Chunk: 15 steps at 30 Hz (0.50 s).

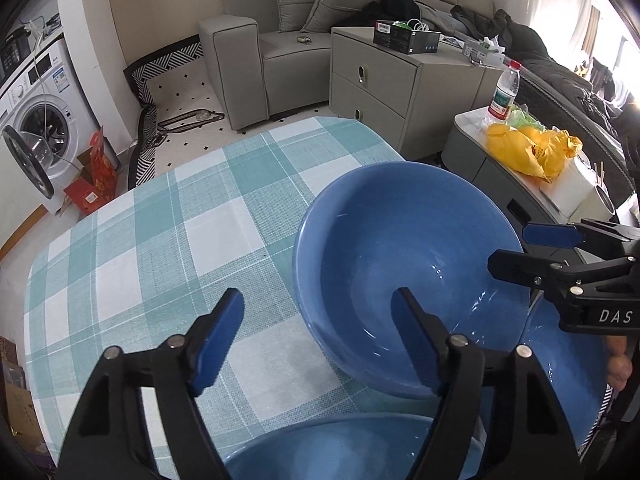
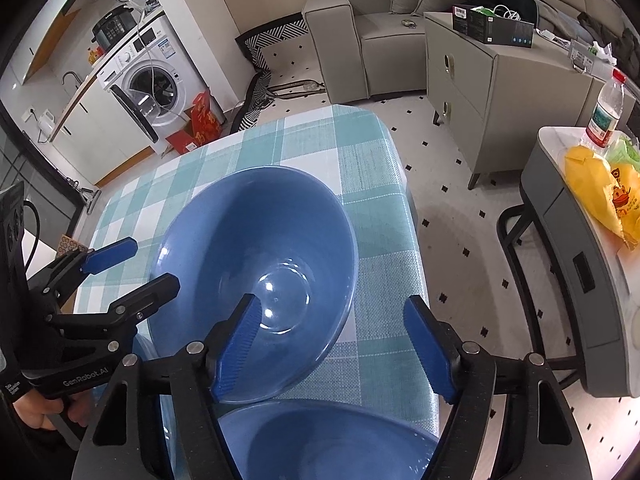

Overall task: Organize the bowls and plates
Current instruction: 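Close the left gripper on the blue bowl rim while the right gripper grips the opposite rim, then lift the blue bowl with both grippers and carry it toward another blue bowl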

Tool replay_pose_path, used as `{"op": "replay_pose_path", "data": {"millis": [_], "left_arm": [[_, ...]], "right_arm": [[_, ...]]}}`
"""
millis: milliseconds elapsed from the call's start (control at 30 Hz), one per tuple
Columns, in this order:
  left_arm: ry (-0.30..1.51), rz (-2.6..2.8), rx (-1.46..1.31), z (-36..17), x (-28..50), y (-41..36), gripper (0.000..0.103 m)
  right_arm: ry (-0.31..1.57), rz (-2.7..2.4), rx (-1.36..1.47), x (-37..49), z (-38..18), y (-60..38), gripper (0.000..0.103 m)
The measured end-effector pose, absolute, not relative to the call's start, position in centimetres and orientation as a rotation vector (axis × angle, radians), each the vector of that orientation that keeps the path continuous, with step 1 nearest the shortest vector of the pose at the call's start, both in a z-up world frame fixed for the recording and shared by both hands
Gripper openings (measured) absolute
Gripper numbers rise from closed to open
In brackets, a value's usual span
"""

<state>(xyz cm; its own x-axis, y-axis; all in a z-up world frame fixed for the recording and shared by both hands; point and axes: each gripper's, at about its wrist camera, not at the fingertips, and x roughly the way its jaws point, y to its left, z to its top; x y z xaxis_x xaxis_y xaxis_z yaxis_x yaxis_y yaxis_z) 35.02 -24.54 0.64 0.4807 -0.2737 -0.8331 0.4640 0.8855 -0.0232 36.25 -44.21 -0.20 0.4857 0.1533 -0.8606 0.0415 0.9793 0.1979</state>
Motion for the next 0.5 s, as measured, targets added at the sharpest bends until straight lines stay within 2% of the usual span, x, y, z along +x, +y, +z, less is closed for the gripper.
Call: {"op": "replay_pose_path", "data": {"millis": [333,500], "left_arm": [[0.991,-0.477,0.225,0.02,34.74,-25.12,0.039],[0.984,-0.464,0.230,-0.01,34.68,-24.96,0.032]], "right_arm": [[1.071,0.080,0.191,35.93,-0.68,-44.19,0.054],[1.077,0.083,0.180,35.98,-0.95,-44.05,0.045]]}}
